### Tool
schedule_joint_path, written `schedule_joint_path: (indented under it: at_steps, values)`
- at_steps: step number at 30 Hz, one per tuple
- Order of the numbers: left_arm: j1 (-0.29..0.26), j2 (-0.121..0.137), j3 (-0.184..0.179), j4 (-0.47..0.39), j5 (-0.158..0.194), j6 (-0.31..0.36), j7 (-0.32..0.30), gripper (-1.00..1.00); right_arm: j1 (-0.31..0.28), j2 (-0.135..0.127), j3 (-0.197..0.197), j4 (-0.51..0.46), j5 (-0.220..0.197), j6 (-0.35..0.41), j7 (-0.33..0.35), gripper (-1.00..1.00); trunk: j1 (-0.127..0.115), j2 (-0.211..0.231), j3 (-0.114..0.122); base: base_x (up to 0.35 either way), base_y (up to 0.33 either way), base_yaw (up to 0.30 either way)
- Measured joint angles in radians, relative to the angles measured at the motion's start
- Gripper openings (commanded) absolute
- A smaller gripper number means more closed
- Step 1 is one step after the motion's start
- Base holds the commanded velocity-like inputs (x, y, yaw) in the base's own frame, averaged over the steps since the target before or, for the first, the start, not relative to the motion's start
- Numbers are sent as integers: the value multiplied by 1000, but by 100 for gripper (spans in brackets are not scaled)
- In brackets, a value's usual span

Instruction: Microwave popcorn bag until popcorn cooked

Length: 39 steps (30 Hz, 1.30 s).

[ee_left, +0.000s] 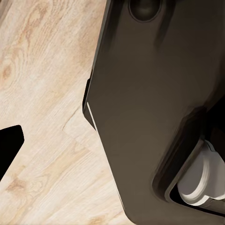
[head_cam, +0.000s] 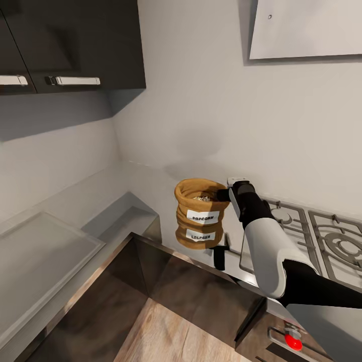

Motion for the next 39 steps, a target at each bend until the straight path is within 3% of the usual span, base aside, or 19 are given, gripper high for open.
schedule_joint_path:
  at_steps: [7, 23, 27, 29, 39]
  values:
    - [0, 0, 0, 0, 0, 0, 0, 100, 0, 0, 1, -7, 21, 50, 0, -100, 0, 0, 0, 0, 0, 0]
    - [0, 0, 0, 0, 0, 0, 0, 100, 0, 2, -1, -27, 17, 148, -6, -100, 0, 0, 0, 0, 0, 0]
    - [0, 0, 0, 0, 0, 0, 0, 100, 0, 6, -2, -181, 13, 294, -8, -100, 0, 0, 0, 0, 0, 0]
    - [0, -1, 0, 0, 0, 0, 0, 100, 1, 6, 0, -219, 10, 323, -8, -100, 0, 0, 0, 0, 0, 0]
    - [0, -1, 0, 0, -1, 0, -1, 100, 1, 6, 2, -236, 11, 324, -7, -100, 0, 0, 0, 0, 0, 0]
